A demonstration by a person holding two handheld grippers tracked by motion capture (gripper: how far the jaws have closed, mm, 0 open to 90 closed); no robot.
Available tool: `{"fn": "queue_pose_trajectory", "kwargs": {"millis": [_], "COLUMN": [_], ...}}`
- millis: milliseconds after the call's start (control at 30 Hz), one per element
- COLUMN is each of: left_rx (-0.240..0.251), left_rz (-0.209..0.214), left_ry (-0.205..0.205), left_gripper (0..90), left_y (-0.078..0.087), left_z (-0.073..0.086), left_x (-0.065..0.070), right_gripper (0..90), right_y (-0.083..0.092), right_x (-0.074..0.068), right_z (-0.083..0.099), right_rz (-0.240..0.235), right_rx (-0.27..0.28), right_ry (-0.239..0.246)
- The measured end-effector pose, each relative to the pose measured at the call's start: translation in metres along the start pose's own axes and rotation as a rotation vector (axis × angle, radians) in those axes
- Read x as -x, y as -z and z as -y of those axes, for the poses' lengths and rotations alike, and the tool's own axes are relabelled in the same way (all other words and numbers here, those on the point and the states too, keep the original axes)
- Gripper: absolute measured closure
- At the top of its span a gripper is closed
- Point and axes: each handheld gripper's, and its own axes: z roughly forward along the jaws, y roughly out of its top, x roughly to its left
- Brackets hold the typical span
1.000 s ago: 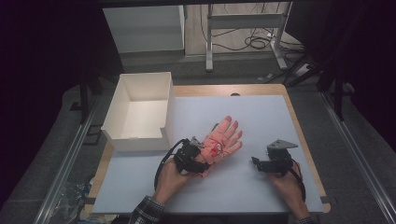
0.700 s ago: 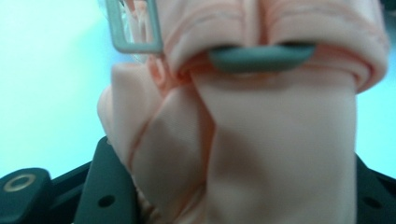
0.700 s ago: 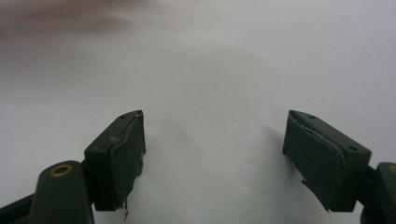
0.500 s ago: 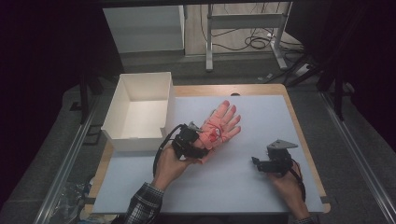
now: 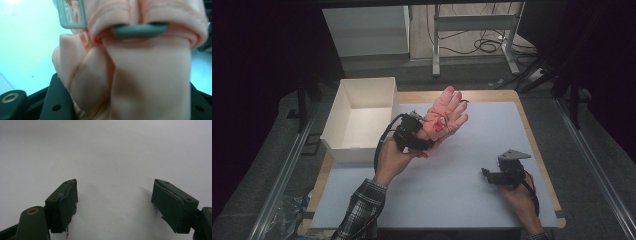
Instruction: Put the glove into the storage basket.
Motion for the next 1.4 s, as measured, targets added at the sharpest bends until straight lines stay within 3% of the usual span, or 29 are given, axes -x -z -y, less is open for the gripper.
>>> {"fn": "queue_pose_trajectory", "kwargs": {"millis": [400, 667, 933, 1400], "left_rx": [0.037, 0.075, 0.110, 0.125], "left_rz": [-0.067, -0.133, -0.211, -0.311], "left_ry": [0.036, 0.090, 0.159, 0.277], "left_gripper": [48.2, 48.0, 48.0, 47.8], "left_y": [0.021, 0.041, 0.069, 0.087], "left_z": [-0.030, -0.035, -0.029, -0.003], "left_x": [-0.025, -0.046, -0.076, -0.113], "right_gripper": [21.3, 21.3, 21.3, 21.3], "right_y": [0.000, 0.000, 0.000, 0.000], "right_x": [0.000, 0.000, 0.000, 0.000], "right_z": [0.000, 0.000, 0.000, 0.000], "right_rz": [0.000, 0.000, 0.000, 0.000], "right_rx": [0.002, 0.003, 0.004, 0.003], "right_ry": [-0.001, 0.000, 0.001, 0.000]}}
